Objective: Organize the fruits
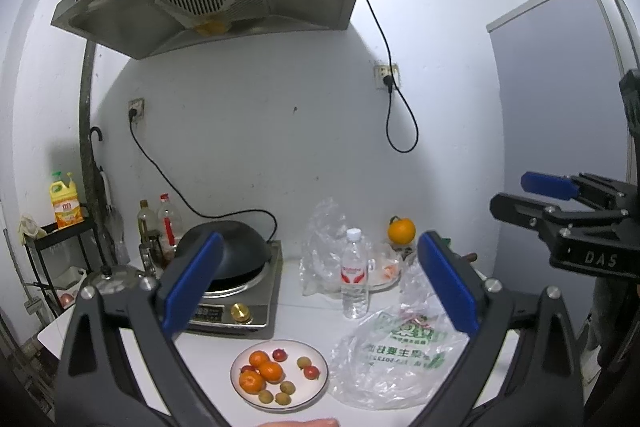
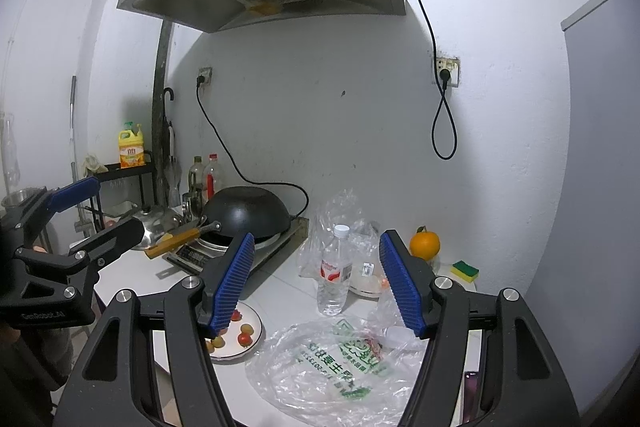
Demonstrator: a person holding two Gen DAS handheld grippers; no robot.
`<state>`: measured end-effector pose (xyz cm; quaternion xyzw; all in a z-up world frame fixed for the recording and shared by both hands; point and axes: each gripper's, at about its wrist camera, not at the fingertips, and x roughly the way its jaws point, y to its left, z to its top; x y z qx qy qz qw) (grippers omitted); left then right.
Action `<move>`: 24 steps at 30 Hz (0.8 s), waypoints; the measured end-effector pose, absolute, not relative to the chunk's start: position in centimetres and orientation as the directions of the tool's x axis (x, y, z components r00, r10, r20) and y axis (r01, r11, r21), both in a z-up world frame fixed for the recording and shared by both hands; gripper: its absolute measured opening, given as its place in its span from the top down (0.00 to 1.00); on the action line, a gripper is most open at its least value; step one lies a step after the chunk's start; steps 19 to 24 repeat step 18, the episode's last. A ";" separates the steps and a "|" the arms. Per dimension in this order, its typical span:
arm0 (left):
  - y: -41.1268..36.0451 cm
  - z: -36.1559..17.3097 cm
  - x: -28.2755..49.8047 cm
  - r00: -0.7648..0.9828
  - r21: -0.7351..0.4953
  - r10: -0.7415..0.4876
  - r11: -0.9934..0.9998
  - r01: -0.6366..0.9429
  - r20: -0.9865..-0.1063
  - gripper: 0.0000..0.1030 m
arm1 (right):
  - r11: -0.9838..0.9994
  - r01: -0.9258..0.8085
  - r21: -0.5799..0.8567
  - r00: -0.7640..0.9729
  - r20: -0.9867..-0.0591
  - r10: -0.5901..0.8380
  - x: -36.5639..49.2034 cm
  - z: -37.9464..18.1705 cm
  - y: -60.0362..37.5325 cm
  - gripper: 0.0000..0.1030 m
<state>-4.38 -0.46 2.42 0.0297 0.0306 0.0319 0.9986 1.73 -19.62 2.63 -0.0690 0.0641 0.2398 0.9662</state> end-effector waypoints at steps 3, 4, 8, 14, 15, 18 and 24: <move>-0.4 2.5 -4.4 0.996 0.061 0.064 0.996 -0.061 -0.059 0.04 | 0.876 -0.471 -0.103 0.877 -0.160 0.453 1.9 2.5 -19.6 0.34; -0.3 2.5 -4.4 0.996 0.061 0.065 0.996 -0.061 -0.059 0.04 | 0.876 -0.471 -0.102 0.877 -0.160 0.453 1.9 2.5 -19.6 0.34; -0.3 2.4 -4.0 0.996 0.060 0.063 0.996 -0.059 -0.067 0.04 | 0.877 -0.470 -0.102 0.877 -0.163 0.452 2.0 2.4 -19.6 0.34; -0.3 2.0 -3.4 0.996 0.063 0.052 0.997 -0.047 -0.075 0.04 | 0.877 -0.471 -0.098 0.876 -0.171 0.451 2.2 2.3 -19.6 0.34; -0.3 2.0 -3.3 0.996 0.064 0.049 0.997 -0.044 -0.076 0.04 | 0.877 -0.470 -0.096 0.876 -0.172 0.450 2.3 2.3 -19.7 0.34; -0.1 1.9 -3.0 0.996 0.061 0.038 0.998 -0.033 -0.075 0.04 | 0.880 -0.466 -0.091 0.877 -0.177 0.446 2.7 2.2 -19.8 0.34; -0.1 1.9 -3.0 0.996 0.061 0.038 0.998 -0.033 -0.075 0.04 | 0.880 -0.466 -0.091 0.877 -0.177 0.446 2.7 2.2 -19.8 0.34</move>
